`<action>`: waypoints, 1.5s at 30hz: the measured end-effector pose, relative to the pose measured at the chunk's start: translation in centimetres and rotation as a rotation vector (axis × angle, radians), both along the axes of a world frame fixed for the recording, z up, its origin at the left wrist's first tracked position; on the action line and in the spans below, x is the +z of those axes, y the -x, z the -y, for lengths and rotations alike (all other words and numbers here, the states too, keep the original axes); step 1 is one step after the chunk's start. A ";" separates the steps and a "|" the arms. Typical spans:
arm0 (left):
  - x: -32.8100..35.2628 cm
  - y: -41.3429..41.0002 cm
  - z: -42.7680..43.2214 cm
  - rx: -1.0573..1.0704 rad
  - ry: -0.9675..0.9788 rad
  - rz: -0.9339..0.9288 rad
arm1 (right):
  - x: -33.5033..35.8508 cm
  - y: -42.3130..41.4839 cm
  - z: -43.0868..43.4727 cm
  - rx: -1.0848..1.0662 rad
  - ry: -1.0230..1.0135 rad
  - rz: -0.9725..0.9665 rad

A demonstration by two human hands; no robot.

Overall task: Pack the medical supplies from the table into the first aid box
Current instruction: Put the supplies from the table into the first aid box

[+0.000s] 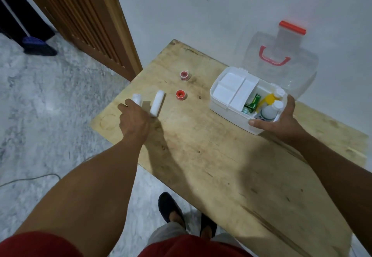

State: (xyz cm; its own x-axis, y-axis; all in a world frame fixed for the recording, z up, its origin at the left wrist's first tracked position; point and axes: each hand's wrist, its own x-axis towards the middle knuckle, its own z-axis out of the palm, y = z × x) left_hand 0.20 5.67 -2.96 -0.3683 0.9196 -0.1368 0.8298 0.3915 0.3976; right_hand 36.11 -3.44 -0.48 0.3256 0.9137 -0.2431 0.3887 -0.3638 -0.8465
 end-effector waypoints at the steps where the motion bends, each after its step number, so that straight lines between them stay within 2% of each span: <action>1: 0.4 -0.1 0.3 0.012 -0.028 0.014 | -0.1 -0.2 0.1 0.005 -0.010 -0.003; 5: 2.0 -1.4 2.0 -0.009 -0.151 0.159 | -0.6 -0.6 0.3 0.035 0.002 -0.041; 8: 3.4 -4.0 3.3 -0.164 -0.206 0.367 | -0.6 -0.8 0.6 0.036 0.000 -0.072; 11: 5.0 -7.1 3.8 -0.367 -0.159 0.596 | -0.9 -1.3 0.5 0.030 0.024 -0.084; 14: 6.4 -10.3 3.5 -0.528 -0.134 0.703 | -0.8 -1.3 0.6 0.036 0.029 -0.066; 17: 8.1 -13.8 2.5 -0.604 -0.092 0.788 | -1.2 -1.6 0.4 0.051 -0.007 -0.050; 23: 10.1 -20.5 -1.2 -0.855 0.038 0.723 | -1.7 -1.6 0.2 0.028 -0.055 -0.077; 28: 8.9 -24.4 -2.2 -0.944 0.127 0.648 | -1.1 -1.5 -0.2 0.044 -0.073 -0.018; 36: 6.6 -23.9 -1.2 -1.138 0.125 0.390 | 1.6 -0.5 -0.9 0.179 -0.363 0.206; 41: 5.9 -23.4 -1.3 -1.062 0.091 0.486 | 4.4 0.8 -0.8 0.307 -0.426 0.153; 42: 5.8 -23.4 -1.3 -1.062 0.094 0.492 | 3.6 0.5 -0.9 0.306 -0.381 0.118; 45: 5.2 -23.3 -1.6 -1.086 0.097 0.506 | 2.2 0.0 -0.9 0.245 -0.352 0.189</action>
State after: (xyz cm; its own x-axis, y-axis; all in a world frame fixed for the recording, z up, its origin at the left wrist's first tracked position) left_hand 23.51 7.26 2.26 0.7082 0.6943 -0.1281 0.5034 -0.3693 0.7812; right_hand 36.11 -2.52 1.72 0.0992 0.9855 0.1379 0.5866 0.0541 -0.8081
